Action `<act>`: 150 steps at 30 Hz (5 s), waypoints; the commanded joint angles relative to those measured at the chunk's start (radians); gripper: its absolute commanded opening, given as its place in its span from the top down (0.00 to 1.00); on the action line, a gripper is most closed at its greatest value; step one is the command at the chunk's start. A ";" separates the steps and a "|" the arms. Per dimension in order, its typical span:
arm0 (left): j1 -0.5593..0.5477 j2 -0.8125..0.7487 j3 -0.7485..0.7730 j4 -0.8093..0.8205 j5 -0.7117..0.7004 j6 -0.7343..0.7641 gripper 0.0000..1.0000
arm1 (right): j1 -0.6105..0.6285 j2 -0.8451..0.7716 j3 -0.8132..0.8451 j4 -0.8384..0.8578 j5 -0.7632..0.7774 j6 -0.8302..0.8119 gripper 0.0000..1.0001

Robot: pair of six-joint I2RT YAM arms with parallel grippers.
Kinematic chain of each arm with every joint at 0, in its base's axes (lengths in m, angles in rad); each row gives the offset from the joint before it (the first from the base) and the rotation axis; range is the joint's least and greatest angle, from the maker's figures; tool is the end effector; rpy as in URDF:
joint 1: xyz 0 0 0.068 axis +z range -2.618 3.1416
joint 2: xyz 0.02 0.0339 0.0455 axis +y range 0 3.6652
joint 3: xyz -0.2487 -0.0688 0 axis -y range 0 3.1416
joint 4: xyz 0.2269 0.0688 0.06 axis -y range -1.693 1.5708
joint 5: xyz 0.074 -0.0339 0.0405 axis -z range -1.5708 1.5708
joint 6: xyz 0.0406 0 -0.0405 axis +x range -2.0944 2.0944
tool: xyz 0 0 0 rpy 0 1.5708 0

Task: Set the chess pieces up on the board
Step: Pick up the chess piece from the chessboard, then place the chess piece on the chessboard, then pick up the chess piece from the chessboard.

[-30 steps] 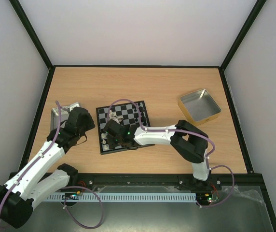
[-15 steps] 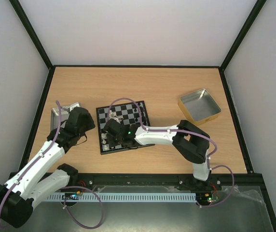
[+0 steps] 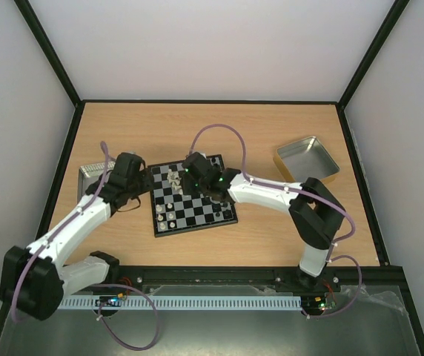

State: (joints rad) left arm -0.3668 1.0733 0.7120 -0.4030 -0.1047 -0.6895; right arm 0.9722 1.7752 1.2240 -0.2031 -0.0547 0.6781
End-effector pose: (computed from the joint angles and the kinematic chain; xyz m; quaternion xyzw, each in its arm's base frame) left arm 0.2044 -0.0740 0.2288 -0.1678 0.9033 -0.1559 0.3627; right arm 0.2115 0.3141 0.2109 -0.1452 0.9060 0.3086 0.2508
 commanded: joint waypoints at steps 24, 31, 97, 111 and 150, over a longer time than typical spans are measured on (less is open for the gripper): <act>0.037 0.236 0.102 0.094 0.203 0.043 0.52 | -0.050 0.231 0.201 -0.226 -0.059 -0.187 0.82; 0.048 0.227 0.104 0.089 0.206 0.053 0.52 | -0.042 0.218 0.196 -0.222 -0.017 -0.185 0.92; 0.186 -0.054 0.000 0.014 0.102 -0.001 0.49 | -0.067 0.716 1.033 -0.449 0.074 -0.207 0.72; 0.110 0.164 0.098 0.035 0.246 0.103 0.42 | -0.147 0.388 0.667 -0.233 0.094 -0.109 0.60; -0.043 0.778 0.524 -0.083 0.073 0.103 0.70 | -0.240 -0.088 -0.101 0.135 0.119 -0.048 0.73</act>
State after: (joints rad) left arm -0.4057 1.8252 1.1980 -0.4664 -0.0116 -0.5903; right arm 0.7273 1.7214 1.1347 -0.0906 0.0437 0.6182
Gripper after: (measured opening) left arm 0.315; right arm 0.273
